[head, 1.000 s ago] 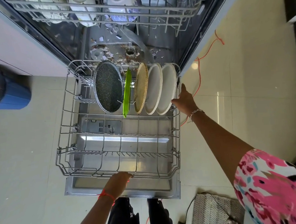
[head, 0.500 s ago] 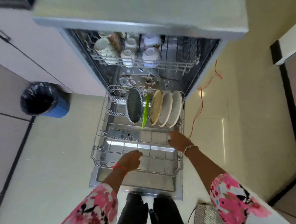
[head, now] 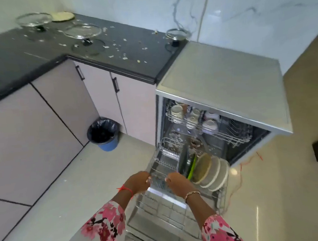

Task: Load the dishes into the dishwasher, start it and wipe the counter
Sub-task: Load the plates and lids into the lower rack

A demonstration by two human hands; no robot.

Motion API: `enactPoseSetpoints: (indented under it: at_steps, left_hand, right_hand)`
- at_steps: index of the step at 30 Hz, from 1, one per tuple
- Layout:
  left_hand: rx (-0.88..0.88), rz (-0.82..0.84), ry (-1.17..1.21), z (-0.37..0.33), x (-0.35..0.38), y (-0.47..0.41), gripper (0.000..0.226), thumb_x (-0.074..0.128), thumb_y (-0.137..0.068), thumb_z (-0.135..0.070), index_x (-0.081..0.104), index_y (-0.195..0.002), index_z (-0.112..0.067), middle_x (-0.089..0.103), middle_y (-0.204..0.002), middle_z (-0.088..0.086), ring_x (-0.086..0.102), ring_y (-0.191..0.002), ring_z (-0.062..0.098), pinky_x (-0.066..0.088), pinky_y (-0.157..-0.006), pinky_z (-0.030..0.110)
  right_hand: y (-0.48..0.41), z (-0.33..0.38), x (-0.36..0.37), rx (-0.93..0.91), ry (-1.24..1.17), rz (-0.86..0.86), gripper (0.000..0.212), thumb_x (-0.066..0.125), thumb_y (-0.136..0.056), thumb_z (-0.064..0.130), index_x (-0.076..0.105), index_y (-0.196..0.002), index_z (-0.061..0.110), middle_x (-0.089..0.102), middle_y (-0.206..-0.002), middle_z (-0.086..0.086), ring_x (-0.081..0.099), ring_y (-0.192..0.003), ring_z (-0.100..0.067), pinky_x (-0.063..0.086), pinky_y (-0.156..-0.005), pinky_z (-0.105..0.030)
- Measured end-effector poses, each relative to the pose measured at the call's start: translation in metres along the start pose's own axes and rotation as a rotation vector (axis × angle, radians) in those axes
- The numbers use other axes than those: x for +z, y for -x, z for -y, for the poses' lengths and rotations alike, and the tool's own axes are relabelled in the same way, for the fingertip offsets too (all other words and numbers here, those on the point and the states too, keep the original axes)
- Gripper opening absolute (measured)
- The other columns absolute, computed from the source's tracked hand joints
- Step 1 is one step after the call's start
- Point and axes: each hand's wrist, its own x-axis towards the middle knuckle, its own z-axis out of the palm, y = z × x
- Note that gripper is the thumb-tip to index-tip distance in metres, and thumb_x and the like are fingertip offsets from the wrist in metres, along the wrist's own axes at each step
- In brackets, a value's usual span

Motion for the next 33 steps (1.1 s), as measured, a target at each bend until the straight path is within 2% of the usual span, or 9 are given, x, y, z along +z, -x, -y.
enactPoseSetpoints:
  at_steps: [3,5,9,12,16,21,25,28,33]
  left_hand:
    - [-0.004,-0.023,-0.01,0.07,-0.038,0.006,0.034,0.045,-0.093,-0.021,0.05,-0.126,-0.013,0.052,-0.131,0.008,0.047,-0.122,0.022,0.037,-0.1,0.031]
    - [-0.019,-0.034,-0.014,0.109,-0.066,0.008,0.034,0.044,-0.094,-0.021,0.049,-0.127,-0.014,0.051,-0.131,0.007,0.046,-0.122,0.022,0.036,-0.099,0.03]
    - [-0.038,-0.139,0.012,0.186,-0.131,0.017,0.034,0.042,-0.095,-0.022,0.049,-0.128,-0.014,0.049,-0.133,0.006,0.046,-0.122,0.022,0.036,-0.098,0.03]
    - [-0.044,-0.183,0.041,0.23,-0.177,0.014,0.032,0.043,-0.093,-0.02,0.054,-0.122,-0.011,0.053,-0.13,0.008,0.048,-0.121,0.024,0.038,-0.096,0.03]
    - [-0.043,-0.309,0.136,0.274,-0.243,-0.004,0.035,0.043,-0.089,-0.021,0.06,-0.112,0.0,0.06,-0.119,0.017,0.055,-0.11,0.032,0.044,-0.092,0.037]
    - [-0.06,-0.44,0.134,0.328,-0.315,-0.043,0.023,0.044,-0.091,-0.01,0.062,-0.098,0.002,0.064,-0.106,0.022,0.06,-0.098,0.035,0.046,-0.082,0.039]
    - [-0.072,-0.563,0.239,0.383,-0.376,-0.09,0.024,0.049,-0.089,-0.009,0.064,-0.107,-0.003,0.063,-0.115,0.015,0.053,-0.113,0.028,0.04,-0.094,0.032]
    - [-0.107,-0.63,0.29,0.42,-0.427,-0.128,0.024,0.049,-0.088,-0.004,0.065,-0.107,0.0,0.063,-0.115,0.015,0.053,-0.114,0.027,0.036,-0.097,0.029]
    - [-0.133,-0.729,0.351,0.464,-0.516,-0.186,0.022,0.051,-0.087,-0.004,0.069,-0.1,-0.001,0.069,-0.105,0.013,0.062,-0.102,0.026,0.044,-0.09,0.03]
  right_hand:
    - [-0.037,0.059,0.003,0.018,-0.063,0.014,0.027,0.036,-0.098,0.01,0.059,-0.109,0.003,0.06,-0.106,-0.017,0.057,-0.096,-0.027,0.046,-0.086,-0.035]
    - [-0.058,0.095,-0.001,0.012,-0.026,-0.009,0.029,0.035,-0.098,0.011,0.056,-0.114,0.0,0.059,-0.109,-0.018,0.057,-0.105,-0.032,0.045,-0.086,-0.037]
    - [-0.107,0.172,-0.014,-0.012,-0.013,-0.1,0.022,0.035,-0.098,0.021,0.049,-0.085,0.01,0.051,-0.094,-0.016,0.047,-0.087,-0.023,0.039,-0.078,-0.037]
    - [-0.142,0.222,-0.031,-0.052,-0.011,-0.117,0.023,0.035,-0.098,0.017,0.054,-0.094,0.004,0.057,-0.11,-0.022,0.054,-0.101,-0.029,0.038,-0.085,-0.034]
    - [-0.198,0.273,-0.059,-0.09,-0.002,-0.189,0.026,0.036,-0.097,0.019,0.056,-0.098,0.003,0.058,-0.109,-0.018,0.055,-0.103,-0.032,0.041,-0.085,-0.035]
    - [-0.268,0.337,-0.11,-0.185,-0.03,-0.298,0.029,0.035,-0.098,0.018,0.058,-0.092,0.002,0.061,-0.099,-0.017,0.057,-0.094,-0.031,0.042,-0.081,-0.036]
    - [-0.34,0.384,-0.158,-0.285,-0.042,-0.381,0.03,0.035,-0.099,0.019,0.051,-0.075,0.008,0.059,-0.08,-0.013,0.056,-0.078,-0.029,0.042,-0.074,-0.038]
    - [-0.395,0.421,-0.205,-0.34,-0.047,-0.454,0.039,0.037,-0.098,0.018,0.035,-0.059,0.015,0.043,-0.058,0.001,0.045,-0.062,-0.023,0.035,-0.061,-0.034]
    - [-0.483,0.474,-0.283,-0.464,-0.04,-0.55,0.034,0.039,-0.098,0.018,0.039,-0.064,0.013,0.044,-0.061,0.002,0.04,-0.061,-0.019,0.027,-0.061,-0.028]
